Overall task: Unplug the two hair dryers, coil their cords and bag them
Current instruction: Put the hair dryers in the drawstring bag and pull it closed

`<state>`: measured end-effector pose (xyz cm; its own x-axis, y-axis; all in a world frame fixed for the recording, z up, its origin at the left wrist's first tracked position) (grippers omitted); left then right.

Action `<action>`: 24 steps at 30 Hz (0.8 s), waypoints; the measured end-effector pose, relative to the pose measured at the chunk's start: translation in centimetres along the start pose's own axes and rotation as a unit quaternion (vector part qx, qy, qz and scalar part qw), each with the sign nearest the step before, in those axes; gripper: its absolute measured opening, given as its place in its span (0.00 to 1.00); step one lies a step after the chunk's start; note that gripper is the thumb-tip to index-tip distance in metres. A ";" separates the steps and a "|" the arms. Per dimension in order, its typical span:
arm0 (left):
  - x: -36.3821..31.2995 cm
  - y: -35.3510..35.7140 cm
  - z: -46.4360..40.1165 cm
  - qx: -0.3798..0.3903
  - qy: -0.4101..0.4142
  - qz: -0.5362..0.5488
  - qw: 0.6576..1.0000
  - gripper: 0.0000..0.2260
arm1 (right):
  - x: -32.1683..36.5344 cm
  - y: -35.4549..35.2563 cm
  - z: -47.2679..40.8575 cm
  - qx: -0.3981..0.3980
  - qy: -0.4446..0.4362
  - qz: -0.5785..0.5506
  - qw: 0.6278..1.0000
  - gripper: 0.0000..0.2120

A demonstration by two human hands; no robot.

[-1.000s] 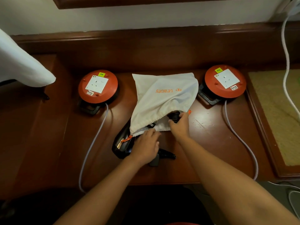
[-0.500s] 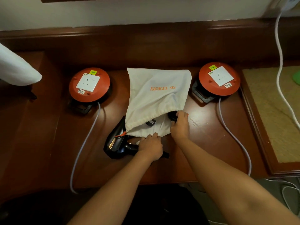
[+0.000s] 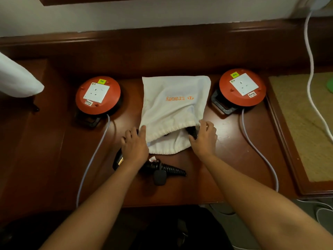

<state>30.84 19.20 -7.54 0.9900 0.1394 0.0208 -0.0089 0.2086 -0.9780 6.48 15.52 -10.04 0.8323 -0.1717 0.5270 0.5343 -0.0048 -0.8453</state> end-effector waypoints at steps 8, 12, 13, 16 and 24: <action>3.0 -0.9 -1.0 -0.028 -0.026 0.199 0.979 0.19 | 2.2 1.4 -3.0 0.076 -0.017 0.074 0.994 0.32; 4.3 -0.6 -0.4 -0.037 -0.039 0.234 0.971 0.15 | 2.4 1.1 -4.2 0.104 -0.002 0.027 0.994 0.24; 4.5 -0.5 -0.4 -0.038 -0.038 0.238 0.970 0.15 | 2.5 1.0 -4.3 0.105 -0.002 0.025 0.994 0.24; 4.8 -0.3 -0.5 -0.025 -0.025 0.245 0.969 0.13 | 2.7 0.5 -4.5 0.114 -0.016 0.025 0.993 0.25; 6.0 -0.1 -0.2 -0.006 0.049 0.290 0.956 0.13 | -0.7 -0.6 -0.7 0.095 -0.049 0.020 0.994 0.09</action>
<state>36.77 19.79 -7.40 0.8274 0.1358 -0.5449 -0.5593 0.1125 -0.8213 5.55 14.97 -9.97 0.8588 -0.0716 0.5072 0.5110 0.1888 -0.8386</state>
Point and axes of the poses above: each hand's wrist, its own z-axis away from the middle knuckle, its own y-axis out of the palm, x = y × z, the point moved 5 cm from there along -z, towards the middle knuckle, and after that the axes turned 1 degree about y, right-handed, at the moved point
